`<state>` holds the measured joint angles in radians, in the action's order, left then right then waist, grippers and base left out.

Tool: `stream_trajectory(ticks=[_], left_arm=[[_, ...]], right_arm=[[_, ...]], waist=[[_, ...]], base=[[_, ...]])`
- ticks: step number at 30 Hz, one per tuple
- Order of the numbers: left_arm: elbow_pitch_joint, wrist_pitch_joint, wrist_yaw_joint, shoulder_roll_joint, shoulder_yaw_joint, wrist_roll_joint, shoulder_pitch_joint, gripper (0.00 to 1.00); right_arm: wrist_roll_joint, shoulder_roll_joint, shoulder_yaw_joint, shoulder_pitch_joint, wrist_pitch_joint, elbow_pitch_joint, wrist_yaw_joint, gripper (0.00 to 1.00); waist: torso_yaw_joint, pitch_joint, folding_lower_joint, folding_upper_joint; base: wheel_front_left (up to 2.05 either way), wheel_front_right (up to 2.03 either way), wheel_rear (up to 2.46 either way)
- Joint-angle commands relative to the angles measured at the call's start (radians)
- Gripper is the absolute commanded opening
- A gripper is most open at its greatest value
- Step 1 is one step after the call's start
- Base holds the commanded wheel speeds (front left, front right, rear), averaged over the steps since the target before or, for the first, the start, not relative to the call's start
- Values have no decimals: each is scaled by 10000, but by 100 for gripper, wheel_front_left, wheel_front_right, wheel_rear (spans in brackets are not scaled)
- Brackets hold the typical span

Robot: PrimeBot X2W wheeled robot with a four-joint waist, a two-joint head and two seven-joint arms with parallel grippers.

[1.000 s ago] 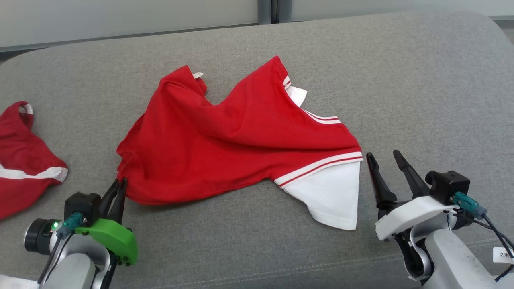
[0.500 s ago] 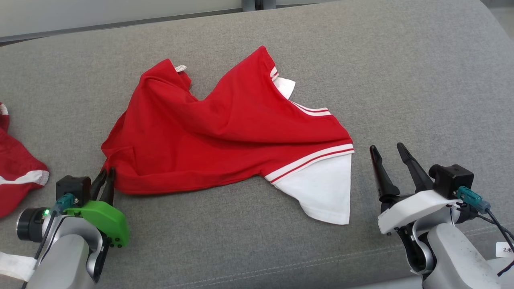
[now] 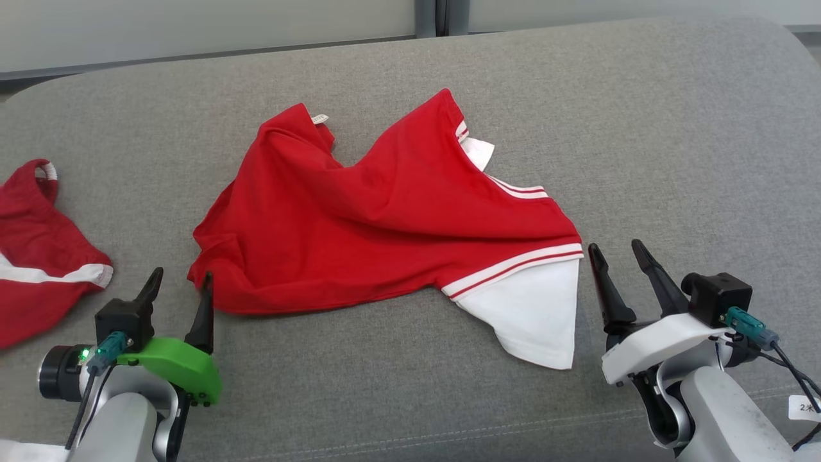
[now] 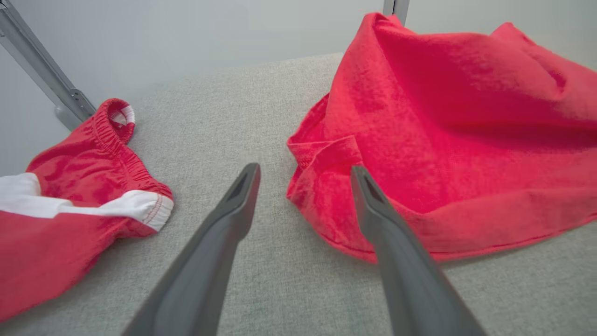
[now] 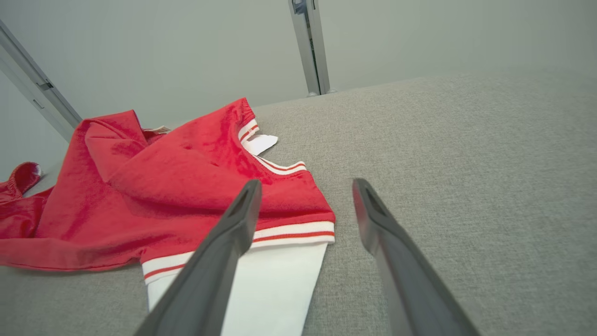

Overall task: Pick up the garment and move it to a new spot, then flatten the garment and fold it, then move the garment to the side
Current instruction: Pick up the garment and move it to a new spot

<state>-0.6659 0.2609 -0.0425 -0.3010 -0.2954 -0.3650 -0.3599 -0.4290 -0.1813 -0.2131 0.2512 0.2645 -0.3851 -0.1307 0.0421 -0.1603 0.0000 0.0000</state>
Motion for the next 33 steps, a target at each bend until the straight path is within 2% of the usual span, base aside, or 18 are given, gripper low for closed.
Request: stream_trajectory(ticks=[1, 9, 16, 24, 33], left_arm=[[403, 37, 106, 21, 217, 134, 234, 100], [3000, 38, 333, 459, 1381, 983, 1595, 100], [4658, 37, 252, 1186, 2625, 1501, 2940, 100], [5042, 37, -194, 1652, 3239, 1644, 4030, 100], [5105, 37, -393, 1638, 3844, 1918, 4660, 100]], right_arm=[[-47, -33, -19, -82, 21, -1, -1, 100], [-53, -27, -130, -199, 21, 329, -1, 100], [468, 10, -88, -408, 21, 476, -1, 100], [596, -85, 17, -707, 21, 421, -1, 100], [789, -96, 230, -1021, 21, 592, -1, 100]], waist=[[-96, 121, 0, 0], [-321, 389, 0, 0], [-379, 874, 0, 0], [-295, 1432, 0, 0], [-185, 1743, 0, 0]], base=[[0, 0, 0], [0, 0, 0], [0, 0, 0], [0, 0, 0], [0, 0, 0]])
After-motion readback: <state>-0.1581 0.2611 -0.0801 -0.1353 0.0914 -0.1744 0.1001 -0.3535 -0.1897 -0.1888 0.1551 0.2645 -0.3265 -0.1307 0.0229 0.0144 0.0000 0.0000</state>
